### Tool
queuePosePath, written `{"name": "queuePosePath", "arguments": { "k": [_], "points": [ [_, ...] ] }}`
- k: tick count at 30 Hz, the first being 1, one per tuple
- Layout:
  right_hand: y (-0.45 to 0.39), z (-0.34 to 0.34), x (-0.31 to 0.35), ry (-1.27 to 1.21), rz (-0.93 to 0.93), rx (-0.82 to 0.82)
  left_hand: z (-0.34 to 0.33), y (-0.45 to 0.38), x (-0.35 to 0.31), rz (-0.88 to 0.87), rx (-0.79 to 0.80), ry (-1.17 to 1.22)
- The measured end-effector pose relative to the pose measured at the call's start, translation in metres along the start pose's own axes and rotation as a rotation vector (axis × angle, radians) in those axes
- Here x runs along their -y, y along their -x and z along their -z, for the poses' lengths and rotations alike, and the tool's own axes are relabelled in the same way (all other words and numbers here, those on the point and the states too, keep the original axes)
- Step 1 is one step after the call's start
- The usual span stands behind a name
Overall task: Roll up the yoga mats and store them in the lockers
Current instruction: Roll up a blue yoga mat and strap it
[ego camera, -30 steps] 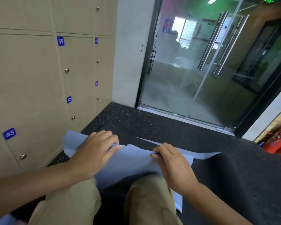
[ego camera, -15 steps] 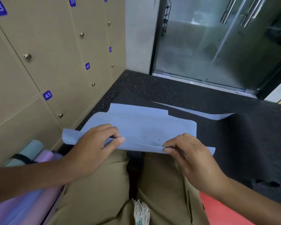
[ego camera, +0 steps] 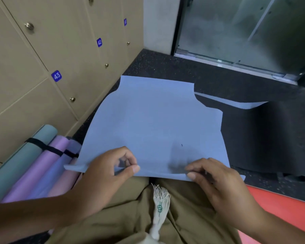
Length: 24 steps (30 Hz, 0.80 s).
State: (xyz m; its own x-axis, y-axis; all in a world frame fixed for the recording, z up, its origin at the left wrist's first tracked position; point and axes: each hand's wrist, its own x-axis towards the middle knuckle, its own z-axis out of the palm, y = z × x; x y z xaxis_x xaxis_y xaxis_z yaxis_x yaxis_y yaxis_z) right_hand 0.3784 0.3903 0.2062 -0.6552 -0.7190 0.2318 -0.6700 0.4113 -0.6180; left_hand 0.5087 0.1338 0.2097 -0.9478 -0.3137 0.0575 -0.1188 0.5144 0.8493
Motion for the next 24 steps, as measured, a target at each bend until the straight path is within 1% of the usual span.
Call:
{"name": "queuePosePath", "arguments": {
  "k": [2,6,11,13,18,24],
  "points": [
    [-0.001,-0.001,0.0,-0.035,-0.013,0.002,0.0,0.002,0.002,0.002,0.007,-0.009],
    [-0.004,-0.006,-0.003,-0.026,0.01,-0.022,-0.001,-0.003,0.007,0.017,-0.022,-0.043],
    [-0.005,-0.016,-0.02,0.174,0.203,-0.076,-0.004,-0.007,0.02,-0.036,-0.049,-0.168],
    [-0.005,-0.017,-0.025,0.203,0.248,-0.094,-0.004,-0.006,0.023,-0.087,-0.054,-0.238],
    [-0.007,-0.017,-0.027,0.281,0.292,-0.148,-0.005,-0.007,0.029,-0.262,-0.062,-0.414],
    [-0.012,-0.018,-0.031,0.263,0.307,-0.053,-0.002,-0.009,0.038,-0.461,-0.055,-0.526]
  ]
}}
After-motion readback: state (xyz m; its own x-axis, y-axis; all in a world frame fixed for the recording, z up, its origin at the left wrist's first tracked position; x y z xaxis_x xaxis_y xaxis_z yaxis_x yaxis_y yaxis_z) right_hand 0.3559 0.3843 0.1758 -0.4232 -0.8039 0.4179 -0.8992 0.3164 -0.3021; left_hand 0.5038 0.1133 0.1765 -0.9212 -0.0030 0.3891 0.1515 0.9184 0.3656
